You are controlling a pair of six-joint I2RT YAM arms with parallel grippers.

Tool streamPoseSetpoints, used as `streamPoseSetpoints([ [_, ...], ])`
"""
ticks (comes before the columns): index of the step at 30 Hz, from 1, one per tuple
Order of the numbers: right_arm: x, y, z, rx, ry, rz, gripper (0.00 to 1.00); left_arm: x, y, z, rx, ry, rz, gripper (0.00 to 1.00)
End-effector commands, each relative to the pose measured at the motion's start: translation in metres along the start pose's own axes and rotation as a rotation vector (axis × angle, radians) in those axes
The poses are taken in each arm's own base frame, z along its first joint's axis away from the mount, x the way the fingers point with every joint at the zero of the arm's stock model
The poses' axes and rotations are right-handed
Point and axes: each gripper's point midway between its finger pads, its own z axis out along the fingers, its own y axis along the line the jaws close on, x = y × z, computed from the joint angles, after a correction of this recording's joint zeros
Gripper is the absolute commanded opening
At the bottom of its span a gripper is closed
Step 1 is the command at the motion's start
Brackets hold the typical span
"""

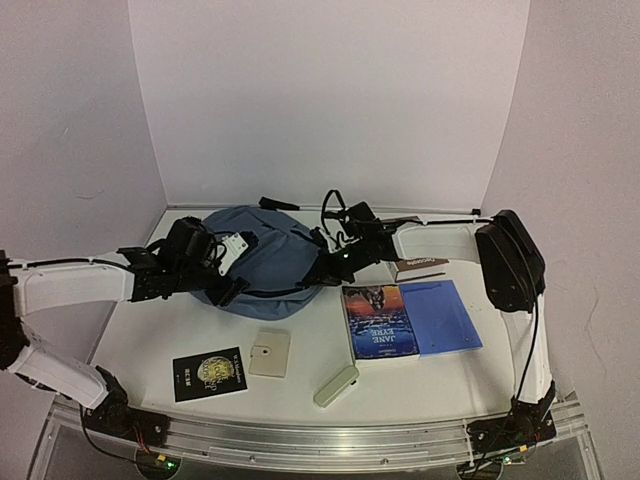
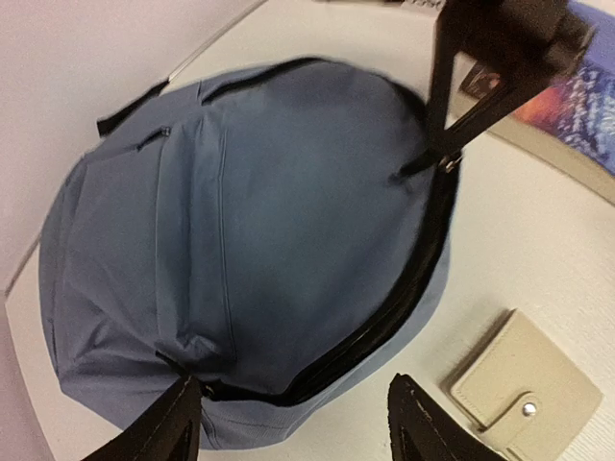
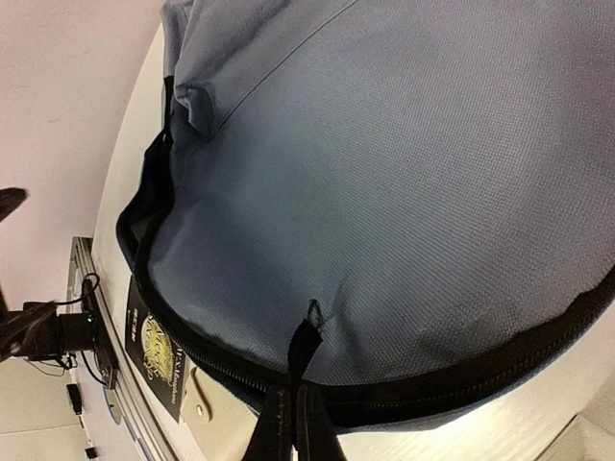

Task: Pack the student bag
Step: Unzip the student bag at the center of the board.

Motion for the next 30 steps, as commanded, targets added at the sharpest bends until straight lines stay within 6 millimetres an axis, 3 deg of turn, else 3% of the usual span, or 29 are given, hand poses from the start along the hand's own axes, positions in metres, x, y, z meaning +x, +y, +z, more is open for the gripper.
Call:
streamPoseSetpoints([
  [1, -0.012, 0.042, -0.007, -0.077, -0.034, -0.026, 0.00, -0.038, -0.020, -0.029, 0.106, -0.121, -0.016, 0.74],
  [7, -0.015, 0.053, 0.003, -0.094, -0.033, -0.022, 0.00, -0.045, -0.053, -0.011, 0.226, -0.058, 0.020, 0.77],
  [10, -0.017, 0.054, 0.002, -0.094, -0.039, -0.024, 0.00, -0.036, -0.068, 0.009, 0.251, -0.007, 0.030, 0.77],
  [15, -0.015, 0.055, -0.001, -0.090, -0.040, -0.033, 0.00, -0.019, -0.068, 0.038, 0.186, 0.054, 0.039, 0.72],
  [17, -0.014, 0.053, -0.003, -0.083, -0.042, -0.033, 0.00, -0.014, -0.069, 0.044, 0.179, 0.090, 0.047, 0.63],
  [20, -0.017, 0.042, -0.008, -0.074, -0.048, -0.012, 0.00, -0.002, -0.069, 0.050, 0.157, 0.150, 0.065, 0.31],
  [23, -0.023, 0.025, -0.017, -0.046, -0.069, 0.001, 0.00, 0.008, -0.061, 0.048, 0.110, 0.182, 0.062, 0.06],
  [25, -0.028, 0.011, -0.024, -0.025, -0.084, 0.013, 0.00, 0.016, -0.054, 0.045, 0.071, 0.198, 0.061, 0.00],
  [30, -0.039, -0.028, -0.043, 0.032, -0.123, 0.043, 0.00, 0.032, -0.038, 0.039, -0.013, 0.231, 0.066, 0.00],
])
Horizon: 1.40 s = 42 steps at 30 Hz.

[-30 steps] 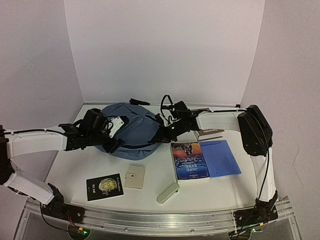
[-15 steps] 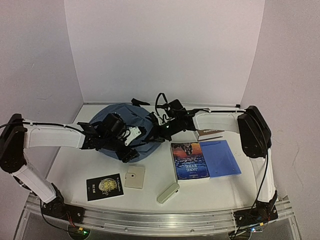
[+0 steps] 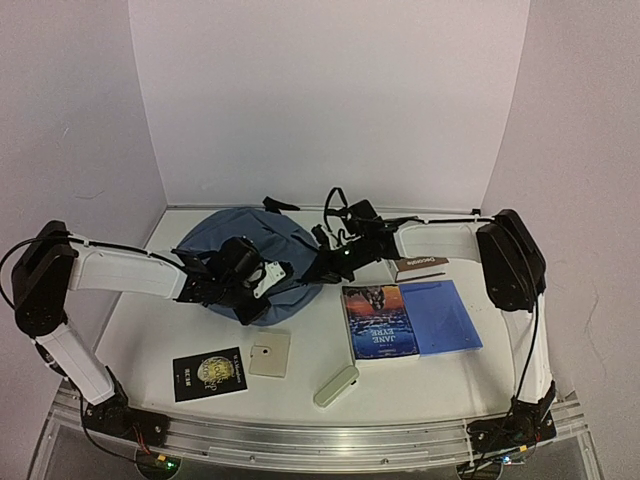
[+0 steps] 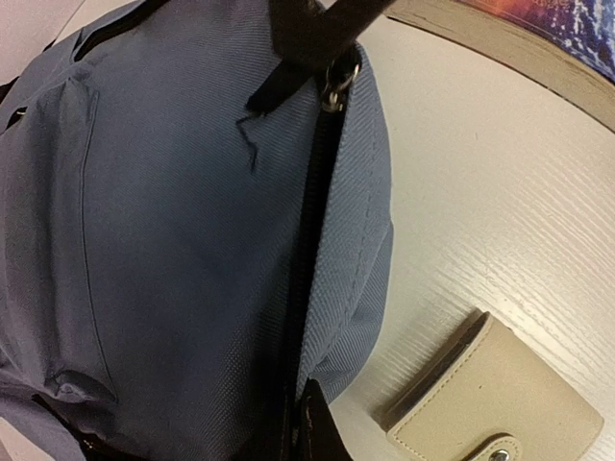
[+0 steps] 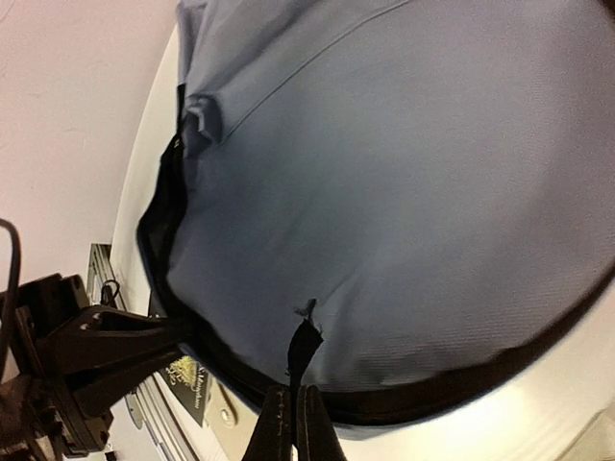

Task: Pack the student bag
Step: Unzip the student bag at the center of the board.

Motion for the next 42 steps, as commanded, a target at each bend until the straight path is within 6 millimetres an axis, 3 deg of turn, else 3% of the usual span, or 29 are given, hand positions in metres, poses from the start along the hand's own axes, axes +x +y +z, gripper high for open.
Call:
streamPoseSetpoints([
  [1, -0.037, -0.031, -0.042, 0.061, -0.119, -0.008, 0.00, 0.022, 0.025, -0.013, -0.121, 0.061, -0.026, 0.00],
  [7, -0.056, -0.072, -0.062, 0.135, -0.175, 0.008, 0.00, 0.040, 0.050, -0.020, -0.202, 0.103, -0.082, 0.00],
  [11, -0.049, -0.072, -0.067, 0.119, -0.170, 0.016, 0.00, 0.047, 0.075, -0.024, -0.250, 0.108, -0.134, 0.00],
  [15, -0.035, -0.038, -0.064, 0.002, -0.144, 0.025, 0.00, 0.029, 0.067, -0.028, -0.160, 0.063, -0.119, 0.00],
  [19, -0.009, 0.007, -0.050, -0.084, -0.076, -0.020, 0.00, -0.001, 0.031, -0.042, -0.017, -0.067, -0.058, 0.00],
  [22, 0.006, 0.034, -0.041, -0.135, -0.035, -0.041, 0.00, -0.004, 0.025, -0.050, -0.002, -0.089, -0.059, 0.01],
  [23, 0.006, 0.038, -0.040, -0.137, -0.038, -0.045, 0.00, -0.002, 0.024, -0.053, 0.002, -0.089, -0.067, 0.07],
  [26, -0.005, 0.039, -0.038, -0.124, -0.069, -0.042, 0.00, -0.007, 0.017, -0.067, 0.037, -0.134, -0.090, 0.39],
  [30, -0.015, 0.041, -0.029, -0.131, -0.083, -0.017, 0.00, -0.024, 0.000, -0.083, 0.076, -0.190, -0.077, 0.59],
  [32, -0.017, 0.044, -0.024, -0.141, -0.083, -0.013, 0.00, -0.034, -0.006, -0.082, 0.080, -0.192, -0.064, 0.64],
  [36, -0.022, 0.053, -0.022, -0.161, -0.089, -0.009, 0.00, -0.045, -0.016, -0.055, 0.079, -0.151, -0.042, 0.68],
  [42, -0.024, 0.062, -0.030, -0.171, -0.102, -0.019, 0.00, -0.068, -0.005, -0.028, -0.023, -0.151, -0.016, 0.67],
])
